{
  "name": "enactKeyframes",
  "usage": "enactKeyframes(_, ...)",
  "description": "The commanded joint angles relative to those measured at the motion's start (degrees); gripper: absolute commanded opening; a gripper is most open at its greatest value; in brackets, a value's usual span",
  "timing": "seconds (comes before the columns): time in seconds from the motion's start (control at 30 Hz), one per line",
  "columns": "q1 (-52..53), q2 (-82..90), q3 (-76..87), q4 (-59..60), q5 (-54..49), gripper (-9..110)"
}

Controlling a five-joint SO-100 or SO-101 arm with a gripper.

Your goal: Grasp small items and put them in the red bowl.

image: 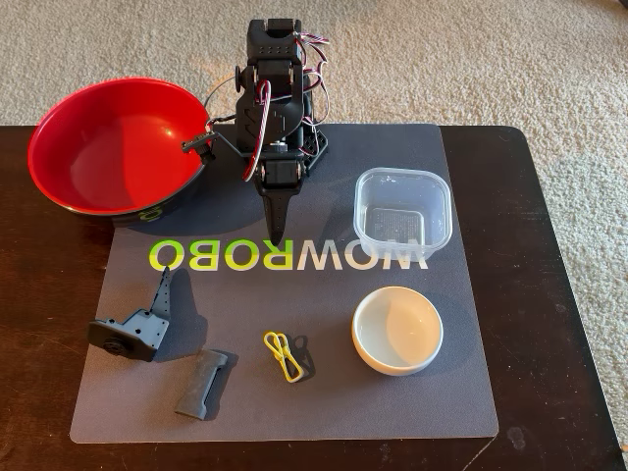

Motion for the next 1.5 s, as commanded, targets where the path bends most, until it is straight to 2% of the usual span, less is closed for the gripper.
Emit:
enactKeyframes(0.0,5.9,-44.6,-50.9,10.4,9.9,25)
enactKeyframes(0.13,3.8,-39.5,-48.7,11.2,9.8,25)
enactKeyframes(0.37,5.4,-44.9,-52.2,11.0,9.7,25)
enactKeyframes(0.67,4.4,-44.0,-52.4,11.3,10.4,25)
enactKeyframes(0.73,1.1,-43.2,-52.3,11.4,14.2,25)
enactKeyframes(0.9,-12.5,-32.3,-39.1,11.3,40.4,28)
enactKeyframes(1.0,-22.6,-24.6,-32.4,13.9,48.1,28)
enactKeyframes(1.07,-29.9,-22.9,-30.3,15.1,47.7,28)
enactKeyframes(1.17,-36.2,-30.0,-29.9,14.2,46.9,29)
enactKeyframes(1.3,-40.6,-37.9,-30.8,12.8,46.6,31)
enactKeyframes(1.47,-40.4,-48.8,-28.7,5.3,44.6,31)
